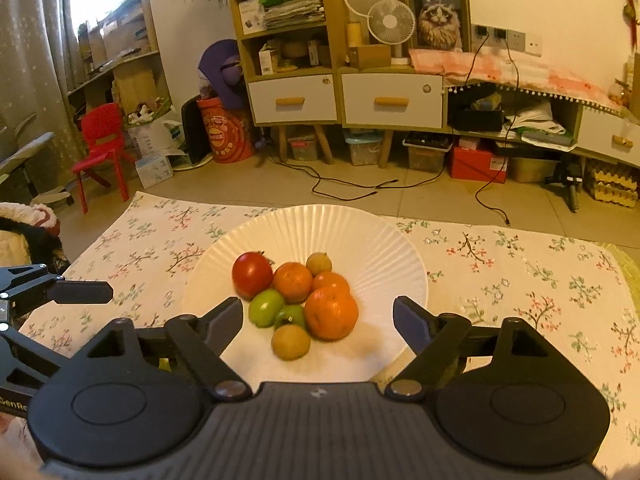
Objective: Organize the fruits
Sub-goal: 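Withdraw both open tools from the plate back over the remaining fruits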
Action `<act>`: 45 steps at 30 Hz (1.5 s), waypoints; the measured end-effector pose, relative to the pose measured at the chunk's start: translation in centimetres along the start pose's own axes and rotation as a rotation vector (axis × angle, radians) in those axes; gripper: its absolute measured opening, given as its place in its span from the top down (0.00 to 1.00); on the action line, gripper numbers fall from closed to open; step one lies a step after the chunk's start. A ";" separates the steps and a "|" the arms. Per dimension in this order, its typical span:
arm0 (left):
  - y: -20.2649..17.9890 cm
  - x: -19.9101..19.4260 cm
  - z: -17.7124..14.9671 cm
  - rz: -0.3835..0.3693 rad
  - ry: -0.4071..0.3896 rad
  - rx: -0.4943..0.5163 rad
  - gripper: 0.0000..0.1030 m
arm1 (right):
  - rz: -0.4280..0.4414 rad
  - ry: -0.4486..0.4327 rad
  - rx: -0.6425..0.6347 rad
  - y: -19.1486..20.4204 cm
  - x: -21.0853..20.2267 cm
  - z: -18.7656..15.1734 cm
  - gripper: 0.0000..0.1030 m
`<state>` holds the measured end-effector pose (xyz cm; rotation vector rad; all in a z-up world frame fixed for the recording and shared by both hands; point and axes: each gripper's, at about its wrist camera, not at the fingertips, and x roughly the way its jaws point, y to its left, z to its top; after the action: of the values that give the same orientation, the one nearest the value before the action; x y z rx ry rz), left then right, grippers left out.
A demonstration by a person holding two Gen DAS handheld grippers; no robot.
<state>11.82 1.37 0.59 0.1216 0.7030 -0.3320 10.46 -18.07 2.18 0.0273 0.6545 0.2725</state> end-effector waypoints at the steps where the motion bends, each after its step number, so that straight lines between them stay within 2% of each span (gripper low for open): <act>1: -0.1 -0.1 -0.3 0.001 0.005 -0.003 0.19 | 0.001 0.001 0.000 0.1 -0.2 -0.2 0.20; 16: -1.0 -1.3 -2.7 0.050 0.058 -0.030 0.08 | -0.003 0.014 -0.022 0.7 -1.4 -2.7 0.05; 26: -1.8 -1.3 -4.8 0.052 0.120 -0.054 0.08 | -0.019 0.053 -0.026 1.0 -1.9 -5.0 0.02; 36: -2.6 -1.3 -6.5 0.038 0.149 -0.104 0.09 | -0.025 0.103 -0.092 2.4 -1.5 -6.5 0.01; 40: -3.3 -1.2 -6.9 0.013 0.146 -0.094 0.14 | -0.024 0.115 -0.108 2.8 -1.2 -6.8 0.01; 45: -3.7 -0.9 -7.1 -0.010 0.137 -0.095 0.30 | -0.016 0.129 -0.110 2.8 -1.0 -7.0 0.01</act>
<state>5.63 -0.28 -4.18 0.0507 0.8539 -0.3015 4.76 -16.07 -2.45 -0.1011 0.7671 0.2965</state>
